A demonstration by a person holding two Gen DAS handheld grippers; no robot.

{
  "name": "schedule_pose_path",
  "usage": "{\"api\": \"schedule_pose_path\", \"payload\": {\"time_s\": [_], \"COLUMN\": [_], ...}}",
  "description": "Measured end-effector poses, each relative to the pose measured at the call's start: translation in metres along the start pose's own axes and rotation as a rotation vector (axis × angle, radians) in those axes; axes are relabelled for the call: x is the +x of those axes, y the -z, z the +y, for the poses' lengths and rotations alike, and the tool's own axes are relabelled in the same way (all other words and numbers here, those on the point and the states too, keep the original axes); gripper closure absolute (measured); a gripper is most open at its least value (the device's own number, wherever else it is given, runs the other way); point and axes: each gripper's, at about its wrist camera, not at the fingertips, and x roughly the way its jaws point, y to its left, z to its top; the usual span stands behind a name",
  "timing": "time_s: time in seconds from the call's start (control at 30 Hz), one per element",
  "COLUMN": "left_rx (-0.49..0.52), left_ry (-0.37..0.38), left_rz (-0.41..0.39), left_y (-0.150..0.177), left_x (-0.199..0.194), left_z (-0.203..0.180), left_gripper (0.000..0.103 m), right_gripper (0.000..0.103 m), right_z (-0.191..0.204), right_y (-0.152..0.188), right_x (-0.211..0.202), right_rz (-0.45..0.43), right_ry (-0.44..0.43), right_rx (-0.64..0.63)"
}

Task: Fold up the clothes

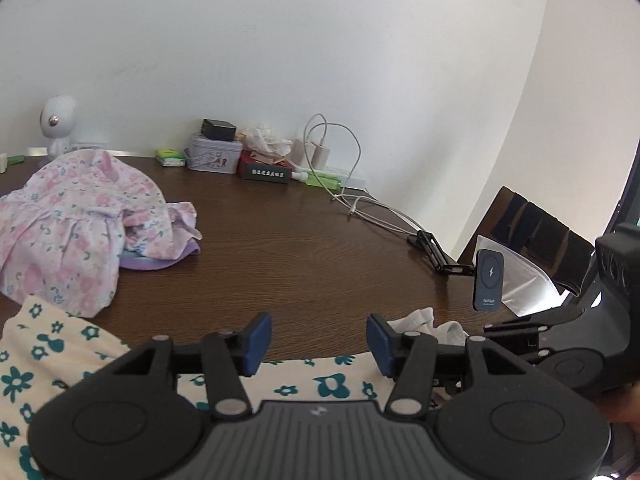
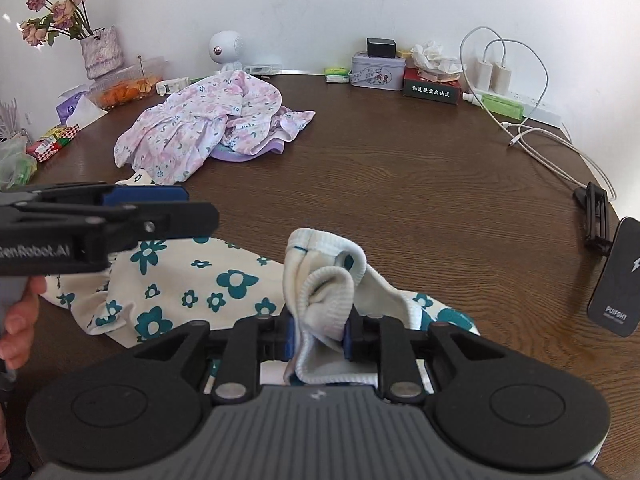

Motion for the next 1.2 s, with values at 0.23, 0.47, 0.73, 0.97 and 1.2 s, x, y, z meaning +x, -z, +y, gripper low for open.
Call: {"api": "schedule_pose_path", "payload": {"time_s": [0.23, 0.47, 0.73, 0.97, 1.2], "left_rx": [-0.033, 0.081, 0.189, 0.136, 0.192], "left_ry": [0.052, 0.241, 0.153, 0.075, 0.177], "left_rz": [-0.010, 0.035, 0.185, 0.201, 0.132], "left_y": [-0.002, -0.013, 0.000, 0.006, -0.008], "left_x": [-0.008, 0.010, 0.059, 0.064, 0.036], "left_z": [0.006, -0.039, -0.067, -0.053, -0.096], "left_gripper": [0.048, 0.063, 0.078, 0.078, 0.076], "right_gripper": [0.041, 0.024, 0.019, 0.019, 0.071], "right_z": [0.022, 0.011, -0.005, -0.039, -0.100], "right_y": [0.018, 0.028, 0.038, 0.052, 0.071], "right_x": [0.009, 0.000, -0.017, -0.076, -0.071], "right_rz": [-0.072, -0.144, -0.174, -0.261, -0.249], "right_ry": [-0.006, -0.132, -0.235, -0.315, -0.191], "right_rx": [-0.011, 0.027, 0.042, 0.097, 0.236]}}
